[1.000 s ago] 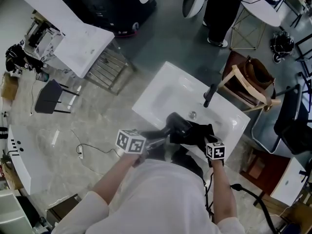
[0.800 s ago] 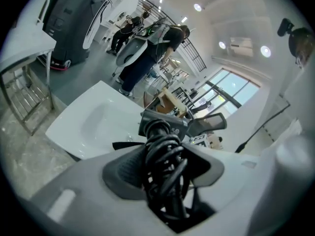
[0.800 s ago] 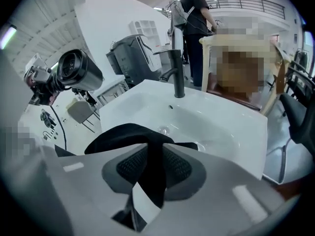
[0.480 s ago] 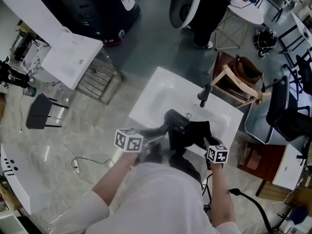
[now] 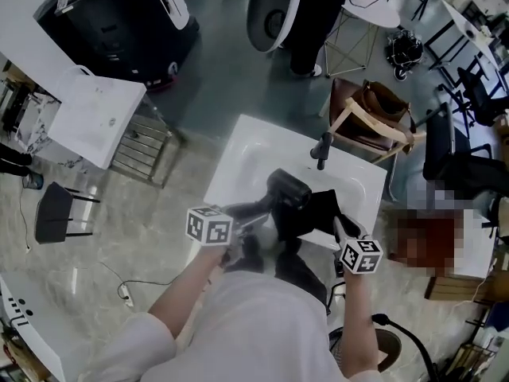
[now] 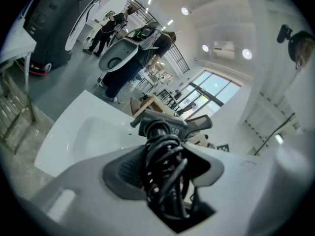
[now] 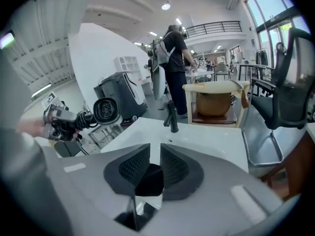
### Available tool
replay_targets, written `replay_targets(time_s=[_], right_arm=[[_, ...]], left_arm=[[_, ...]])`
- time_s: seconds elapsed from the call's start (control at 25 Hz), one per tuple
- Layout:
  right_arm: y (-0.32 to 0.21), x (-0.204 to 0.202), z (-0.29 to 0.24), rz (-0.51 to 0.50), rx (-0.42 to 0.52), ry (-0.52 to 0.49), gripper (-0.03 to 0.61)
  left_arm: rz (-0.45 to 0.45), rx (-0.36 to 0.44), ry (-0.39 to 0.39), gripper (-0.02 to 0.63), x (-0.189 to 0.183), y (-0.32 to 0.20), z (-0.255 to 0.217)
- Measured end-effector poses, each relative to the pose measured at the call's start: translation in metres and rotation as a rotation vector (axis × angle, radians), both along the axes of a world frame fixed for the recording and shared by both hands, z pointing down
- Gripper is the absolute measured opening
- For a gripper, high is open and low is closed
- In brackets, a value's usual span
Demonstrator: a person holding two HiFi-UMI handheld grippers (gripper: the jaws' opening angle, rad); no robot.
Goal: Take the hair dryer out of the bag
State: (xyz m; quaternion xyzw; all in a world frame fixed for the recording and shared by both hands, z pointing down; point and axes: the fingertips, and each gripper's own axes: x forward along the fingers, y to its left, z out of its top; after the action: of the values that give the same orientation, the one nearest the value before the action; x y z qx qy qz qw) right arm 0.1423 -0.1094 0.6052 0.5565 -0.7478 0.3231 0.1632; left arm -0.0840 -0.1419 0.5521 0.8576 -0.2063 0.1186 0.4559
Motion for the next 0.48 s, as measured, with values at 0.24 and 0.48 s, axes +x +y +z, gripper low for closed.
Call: replay_targets(time_s=[0.24, 0.48], right_arm=[[0.011, -0.007, -0.047, 0.020, 0.100, -0.024, 0.066], [0.019, 0.007, -0.084, 0.019, 0.172, -0.037, 0.065]], left_arm=[[0.017, 0.036, 0.055, 0.224, 0.013, -0.005, -0.017], [0.015, 0.065, 0.067, 0.224, 0.031, -0.001, -0.035]])
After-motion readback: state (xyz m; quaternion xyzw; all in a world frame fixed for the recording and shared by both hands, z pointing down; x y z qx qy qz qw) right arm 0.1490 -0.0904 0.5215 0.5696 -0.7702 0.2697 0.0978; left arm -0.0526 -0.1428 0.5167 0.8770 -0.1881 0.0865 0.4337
